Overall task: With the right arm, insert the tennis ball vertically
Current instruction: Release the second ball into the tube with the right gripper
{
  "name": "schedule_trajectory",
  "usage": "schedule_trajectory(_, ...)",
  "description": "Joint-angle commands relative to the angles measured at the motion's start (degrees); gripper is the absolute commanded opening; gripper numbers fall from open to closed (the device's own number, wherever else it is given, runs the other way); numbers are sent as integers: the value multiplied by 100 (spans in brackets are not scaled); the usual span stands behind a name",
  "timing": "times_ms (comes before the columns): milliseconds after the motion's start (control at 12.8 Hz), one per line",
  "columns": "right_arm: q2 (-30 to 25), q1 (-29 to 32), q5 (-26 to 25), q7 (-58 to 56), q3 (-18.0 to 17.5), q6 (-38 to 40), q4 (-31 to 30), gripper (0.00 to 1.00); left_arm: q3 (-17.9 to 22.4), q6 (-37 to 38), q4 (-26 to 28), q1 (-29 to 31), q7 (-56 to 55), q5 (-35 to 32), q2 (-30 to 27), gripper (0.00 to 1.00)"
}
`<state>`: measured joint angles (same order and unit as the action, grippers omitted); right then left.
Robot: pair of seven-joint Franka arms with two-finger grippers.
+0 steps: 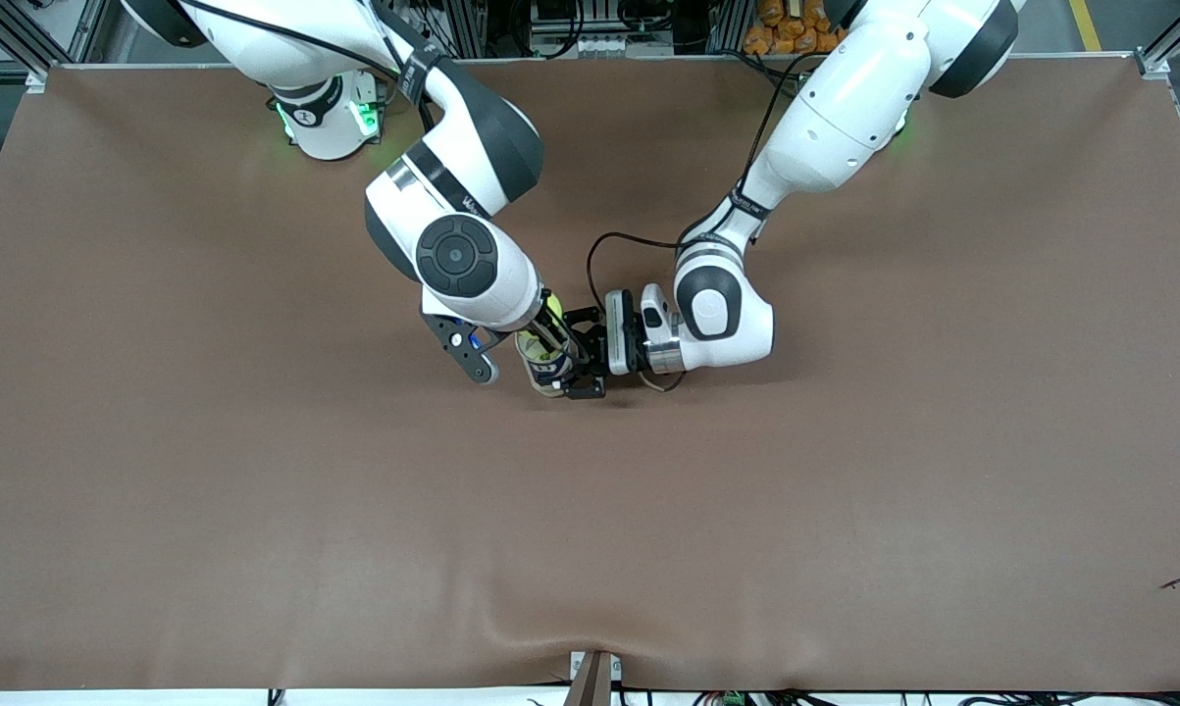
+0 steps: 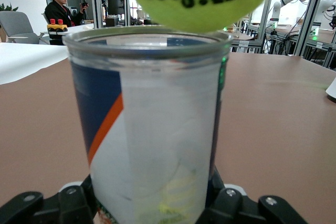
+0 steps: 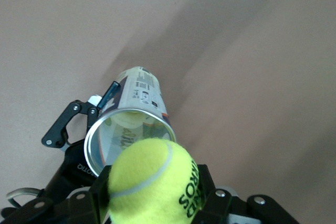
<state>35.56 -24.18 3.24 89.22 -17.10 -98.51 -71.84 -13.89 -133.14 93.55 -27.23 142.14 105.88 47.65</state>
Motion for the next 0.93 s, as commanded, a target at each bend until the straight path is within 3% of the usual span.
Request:
schedule_trajectory(0, 30, 37, -25, 60, -48, -265, -32, 62, 45, -203, 93, -81, 165, 99, -2, 78)
schedule_trajectory(156, 83, 37, -25, 60, -48, -361, -32, 63, 45, -203, 93, -81, 165, 99, -2, 79)
schedule_trajectory(234, 100, 37, -42, 60, -48, -406, -32, 72, 45, -203, 93, -81, 165, 99, -2, 79)
schedule_trajectory(312, 109, 37, -60, 60, -48, -406, -32, 99, 45, -203, 93, -81, 165, 99, -10, 81)
schedule_trajectory(701, 48, 116, 10, 42, -56, -345, 4, 100, 45, -203, 93, -81, 165, 99, -10, 83)
schedule_trajectory(857, -48, 186, 28, 16, -74, -249, 4, 100, 45, -203, 93, -81, 157, 99, -2, 88)
